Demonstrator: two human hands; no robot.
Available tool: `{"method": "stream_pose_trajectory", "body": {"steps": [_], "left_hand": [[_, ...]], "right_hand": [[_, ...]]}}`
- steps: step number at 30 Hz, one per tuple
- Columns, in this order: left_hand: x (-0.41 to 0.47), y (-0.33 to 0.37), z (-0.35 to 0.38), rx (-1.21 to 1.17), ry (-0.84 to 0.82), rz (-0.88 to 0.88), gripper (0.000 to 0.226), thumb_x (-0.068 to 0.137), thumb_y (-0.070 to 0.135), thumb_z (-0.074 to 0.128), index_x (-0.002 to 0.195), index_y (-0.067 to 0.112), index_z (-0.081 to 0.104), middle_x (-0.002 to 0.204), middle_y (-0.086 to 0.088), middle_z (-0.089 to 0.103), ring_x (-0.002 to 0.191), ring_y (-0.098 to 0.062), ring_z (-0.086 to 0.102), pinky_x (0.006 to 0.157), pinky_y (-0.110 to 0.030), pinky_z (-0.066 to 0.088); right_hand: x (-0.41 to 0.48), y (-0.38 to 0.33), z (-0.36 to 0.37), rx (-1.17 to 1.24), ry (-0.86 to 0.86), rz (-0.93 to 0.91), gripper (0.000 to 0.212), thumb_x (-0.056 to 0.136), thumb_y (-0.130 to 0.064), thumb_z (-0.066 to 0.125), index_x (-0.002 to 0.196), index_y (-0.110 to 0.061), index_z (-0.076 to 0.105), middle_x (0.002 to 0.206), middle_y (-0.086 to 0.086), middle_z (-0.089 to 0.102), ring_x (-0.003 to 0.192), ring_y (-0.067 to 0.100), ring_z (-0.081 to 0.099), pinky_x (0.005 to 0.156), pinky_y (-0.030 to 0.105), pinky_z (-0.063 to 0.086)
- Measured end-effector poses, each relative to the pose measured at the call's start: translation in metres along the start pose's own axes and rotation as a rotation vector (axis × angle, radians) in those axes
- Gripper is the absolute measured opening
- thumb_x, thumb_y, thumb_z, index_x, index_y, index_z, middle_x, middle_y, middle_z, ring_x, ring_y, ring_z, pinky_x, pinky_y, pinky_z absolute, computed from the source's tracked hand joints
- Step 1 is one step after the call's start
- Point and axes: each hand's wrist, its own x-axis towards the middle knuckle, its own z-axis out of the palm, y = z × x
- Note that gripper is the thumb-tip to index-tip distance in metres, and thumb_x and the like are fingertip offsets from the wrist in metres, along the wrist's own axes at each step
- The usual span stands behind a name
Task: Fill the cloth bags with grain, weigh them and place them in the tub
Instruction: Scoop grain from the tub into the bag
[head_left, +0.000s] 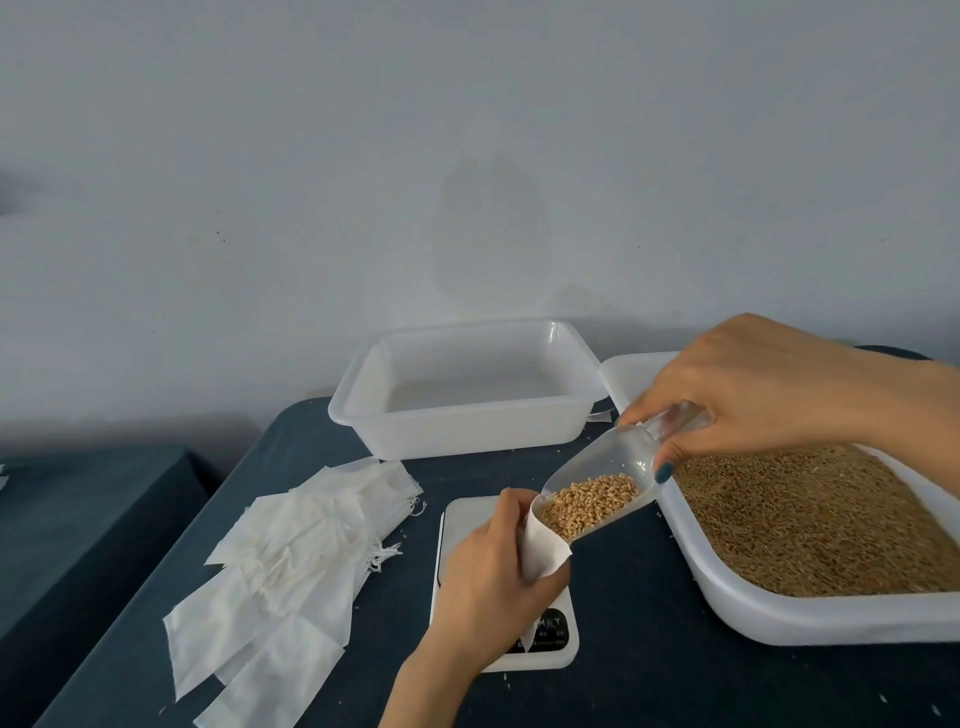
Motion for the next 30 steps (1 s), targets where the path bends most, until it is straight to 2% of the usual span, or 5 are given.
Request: {"method": "stream_pose_trajectory", "body": {"steps": [16,21,23,27,30], "left_hand": [[0.0,0.003,0.0,-0.134,0.004,-0.013,0.036,0.083,0.048,0.061,0.112,0.047,0.04,0.096,0.027,0.062,0.083,-0.004,0.063,0.069,-0.028,0.055],[0.001,0.007,-0.006,-0.17,0.015,0.02,0.031,0.087,0.047,0.059,0.114,0.043,0.044,0.083,0.022,0.064,0.068,-0.005,0.06,0.063,-0.021,0.05],[0.001,0.009,-0.008,-0.214,0.009,0.018,0.026,0.092,0.042,0.059,0.114,0.04,0.046,0.069,0.015,0.061,0.058,-0.005,0.055,0.058,-0.019,0.045],[0.003,0.015,-0.014,-0.329,-0.027,0.031,0.021,0.099,0.046,0.046,0.115,0.034,0.05,0.072,-0.007,0.061,0.06,-0.009,0.051,0.059,-0.034,0.045],[0.005,0.016,-0.018,-0.318,-0.046,0.013,0.028,0.101,0.046,0.034,0.114,0.032,0.055,0.083,-0.004,0.063,0.069,-0.009,0.053,0.061,-0.036,0.042]], "right_hand": [[-0.015,0.0,0.014,0.106,0.008,0.121,0.059,0.063,-0.085,0.034,0.118,-0.069,0.047,0.091,-0.039,0.065,0.079,-0.014,0.058,0.063,0.009,0.039],[-0.034,0.011,0.054,0.432,-0.072,0.249,0.049,0.068,-0.09,0.039,0.106,-0.064,0.056,0.09,-0.025,0.07,0.083,0.003,0.069,0.082,0.036,0.057],[-0.041,0.012,0.069,0.642,-0.033,0.265,0.041,0.071,-0.082,0.047,0.1,-0.057,0.063,0.095,-0.021,0.071,0.088,0.007,0.07,0.084,0.038,0.057],[-0.05,0.01,0.086,0.994,0.122,0.356,0.027,0.076,-0.059,0.059,0.095,-0.042,0.069,0.095,-0.006,0.074,0.076,0.004,0.068,0.067,0.018,0.055],[-0.054,0.025,0.105,0.98,0.209,0.567,0.024,0.084,-0.041,0.059,0.099,-0.023,0.066,0.088,0.0,0.074,0.073,0.016,0.066,0.071,0.033,0.057]]}}
